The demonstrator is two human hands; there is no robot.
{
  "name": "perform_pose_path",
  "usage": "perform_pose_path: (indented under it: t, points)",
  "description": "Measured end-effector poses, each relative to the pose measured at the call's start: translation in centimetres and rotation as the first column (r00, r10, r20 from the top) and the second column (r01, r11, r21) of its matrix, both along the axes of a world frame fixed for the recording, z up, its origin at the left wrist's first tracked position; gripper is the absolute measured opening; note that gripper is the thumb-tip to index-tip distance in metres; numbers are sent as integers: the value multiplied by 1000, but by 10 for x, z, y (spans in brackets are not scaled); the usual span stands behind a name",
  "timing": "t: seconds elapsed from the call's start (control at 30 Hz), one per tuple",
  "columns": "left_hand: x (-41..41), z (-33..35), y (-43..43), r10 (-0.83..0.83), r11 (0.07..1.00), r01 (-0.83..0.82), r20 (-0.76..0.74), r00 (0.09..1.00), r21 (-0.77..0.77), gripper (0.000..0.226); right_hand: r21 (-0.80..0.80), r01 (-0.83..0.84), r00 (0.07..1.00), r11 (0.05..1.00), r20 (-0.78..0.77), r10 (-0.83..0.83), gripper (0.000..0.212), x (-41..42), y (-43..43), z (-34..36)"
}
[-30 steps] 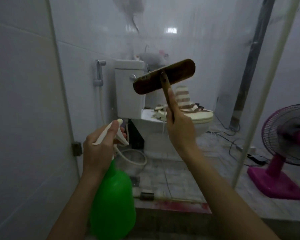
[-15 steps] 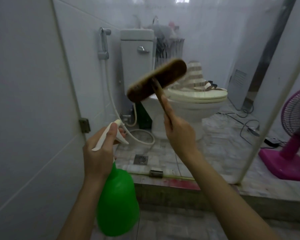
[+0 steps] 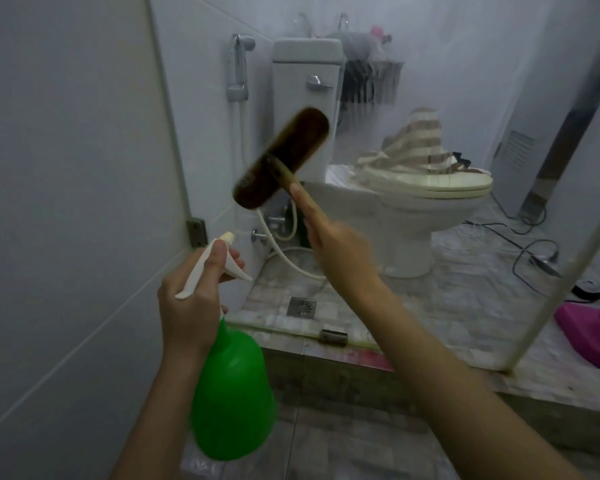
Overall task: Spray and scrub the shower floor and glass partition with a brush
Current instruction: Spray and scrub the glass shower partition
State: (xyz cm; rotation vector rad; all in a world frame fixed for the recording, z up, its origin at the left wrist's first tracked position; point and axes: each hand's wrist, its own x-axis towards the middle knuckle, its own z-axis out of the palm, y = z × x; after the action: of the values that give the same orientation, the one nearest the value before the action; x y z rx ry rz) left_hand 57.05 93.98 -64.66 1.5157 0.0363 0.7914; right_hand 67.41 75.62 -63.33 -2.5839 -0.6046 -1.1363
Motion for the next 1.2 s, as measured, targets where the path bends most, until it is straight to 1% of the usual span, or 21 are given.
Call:
perform_pose_path:
  t: [0.03, 0.1, 0.17, 0.2, 0.27, 0.33, 0.4, 0.43, 0.5, 0.6, 0.63, 0.67, 0.73, 0.83, 0.9, 0.93, 1.0, 1.07, 1.1, 1.13, 1.2]
  points:
    - [0, -4, 1, -5, 1000, 5, -6, 1000, -6, 34, 29, -4, 998, 1000, -60, 6, 70, -15, -27, -29]
    - [-1, -12, 2, -26, 1000, 26, -21, 999, -17, 32, 108, 48, 982, 993, -186, -28, 77, -55, -77, -83]
    - [-3, -22, 4, -41, 999, 40, -49, 998, -31, 30, 144, 102, 960, 984, -275, -60, 83, -75, -93, -108]
    - [-4, -26, 5, -41, 999, 39, -61, 997, -32, 30, 130, 93, 963, 987, -263, -56, 82, -70, -85, -107]
    - [-6, -35, 8, -25, 999, 24, -65, 998, -21, 32, 50, 65, 983, 997, -177, -55, 74, -40, -42, -90]
    - [-9, -42, 9, 6, 1000, -6, -66, 998, -7, 34, -75, 63, 992, 995, -102, -71, 79, -13, 11, -65]
    - [-11, -46, 9, 18, 1000, -19, -69, 997, -11, 30, -135, 63, 993, 989, -90, -76, 85, -4, 22, -65]
    - [-12, -48, 9, 18, 1000, -19, -74, 997, -19, 28, -153, 64, 989, 986, -120, -83, 86, -9, 7, -75]
    - [-13, -54, 10, 14, 1000, -15, -86, 996, -13, 27, -136, 60, 967, 989, -237, -91, 85, -38, -53, -115]
    - [-18, -68, 8, 9, 1000, -10, -103, 995, -5, 29, -48, 190, 906, 981, -377, -194, 95, -100, -144, -173]
    - [-19, -74, 6, 5, 1000, -5, -112, 994, -2, 32, -4, 219, 883, 976, -425, -200, 98, -108, -154, -181]
    - [-22, -79, 4, 1, 1000, -1, -123, 992, -1, 32, 2, 223, 876, 975, -438, -200, 98, -107, -151, -182]
    - [-23, -88, -1, 5, 1000, -7, -145, 989, -15, 29, -41, 175, 904, 984, -390, -177, 91, -83, -112, -170]
    - [-25, -93, -7, 10, 1000, -14, -160, 987, -27, 26, -127, 58, 961, 990, -262, -90, 84, -33, -26, -147]
    - [-24, -96, -14, -18, 1000, 15, -160, 987, -19, 27, -133, 48, 971, 990, -224, -78, 82, -25, -13, -147]
    - [-24, -96, -18, -35, 999, 32, -154, 987, -21, 28, -118, 55, 969, 991, -234, -82, 81, -30, -28, -157]
    - [-23, -97, -25, -59, 998, 54, -152, 987, -37, 28, -70, 90, 934, 993, -340, -109, 88, -57, -84, -193]
    - [-24, -100, -34, -78, 996, 71, -151, 985, -48, 29, -32, 235, 878, 972, -422, -226, 99, -99, -146, -231]
    - [-24, -101, -39, -89, 996, 83, -151, 985, -41, 29, -2, 302, 843, 953, -466, -268, 99, -116, -167, -241]
    - [-24, -103, -44, -103, 995, 100, -155, 983, -26, 30, 53, 337, 833, 940, -482, -272, 95, -123, -177, -242]
    - [-22, -106, -57, -148, 988, 153, -174, 974, 17, 31, 186, 279, 892, 942, -413, -183, 74, -110, -169, -224]
